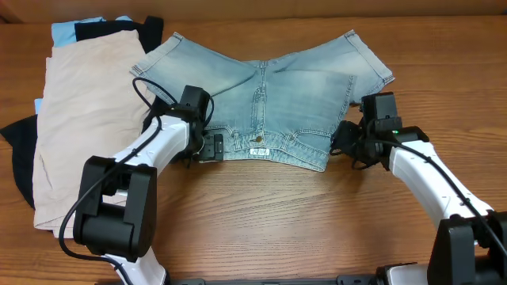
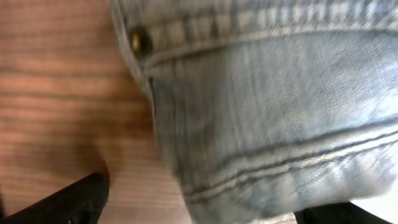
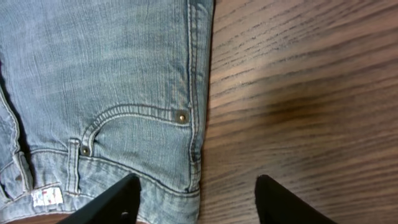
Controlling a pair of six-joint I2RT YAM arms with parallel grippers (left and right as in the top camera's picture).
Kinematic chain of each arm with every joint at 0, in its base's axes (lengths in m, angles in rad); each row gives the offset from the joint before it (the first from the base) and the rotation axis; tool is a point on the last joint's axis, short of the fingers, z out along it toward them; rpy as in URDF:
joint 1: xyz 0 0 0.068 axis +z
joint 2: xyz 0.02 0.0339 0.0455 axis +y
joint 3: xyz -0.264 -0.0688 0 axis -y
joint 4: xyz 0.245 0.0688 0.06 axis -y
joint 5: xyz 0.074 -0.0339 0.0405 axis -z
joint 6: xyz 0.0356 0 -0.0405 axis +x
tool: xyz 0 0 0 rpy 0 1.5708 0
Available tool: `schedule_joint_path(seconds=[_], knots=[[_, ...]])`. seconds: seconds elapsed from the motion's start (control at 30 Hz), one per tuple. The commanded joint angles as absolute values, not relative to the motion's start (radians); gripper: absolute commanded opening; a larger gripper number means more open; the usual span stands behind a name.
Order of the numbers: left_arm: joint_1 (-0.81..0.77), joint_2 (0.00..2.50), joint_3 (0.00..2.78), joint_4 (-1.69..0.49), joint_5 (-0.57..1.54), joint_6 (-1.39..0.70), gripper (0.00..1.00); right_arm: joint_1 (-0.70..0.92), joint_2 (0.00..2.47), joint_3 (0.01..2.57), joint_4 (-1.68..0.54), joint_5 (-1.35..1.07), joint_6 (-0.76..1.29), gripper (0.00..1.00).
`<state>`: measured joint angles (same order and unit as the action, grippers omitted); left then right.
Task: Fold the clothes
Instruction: 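Grasp the shorts' waistband with both grippers, left and right sides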
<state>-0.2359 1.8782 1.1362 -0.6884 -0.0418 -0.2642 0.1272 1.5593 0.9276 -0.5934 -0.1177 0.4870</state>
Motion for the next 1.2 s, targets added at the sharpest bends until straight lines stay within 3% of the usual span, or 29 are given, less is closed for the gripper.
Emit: schedule_joint_path(seconds=[0.0,0.3,0.77,0.87,0.93,1.0,1.1,1.13,1.17], knots=[[-0.253,1.877,1.099,-0.606,-0.036,-0.292,0.98,0.155,1.562,0.897,-0.577,-0.101,0.518,0.60],[-0.257,1.877,1.068,-0.523,0.019,-0.292,0.99,0.276,1.583,0.896,-0.579,-0.007,0.559,0.59],[-0.257,1.877,1.068,-0.430,0.019,-0.292,0.79,0.287,1.733,0.896,-0.498,0.017,0.561,0.63],[-0.257,1.877,1.068,-0.411,0.020,-0.293,0.74,0.287,1.742,0.896,-0.496,0.012,0.551,0.53],[-0.257,1.877,1.068,-0.401,0.020,-0.293,0.72,0.287,1.742,0.896,-0.495,0.006,0.542,0.52],[-0.257,1.877,1.068,-0.393,0.026,-0.293,0.65,0.287,1.742,0.896,-0.494,0.006,0.542,0.46],[-0.262,1.877,1.068,-0.387,0.027,-0.293,0.41,0.287,1.742,0.896,-0.494,0.006,0.542,0.33],[-0.265,1.877,1.068,-0.384,0.027,-0.292,0.28,0.287,1.742,0.896,-0.493,0.006,0.542,0.21],[-0.265,1.877,1.068,-0.382,0.027,-0.292,0.06,0.287,1.742,0.896,-0.493,0.006,0.542,0.12]])
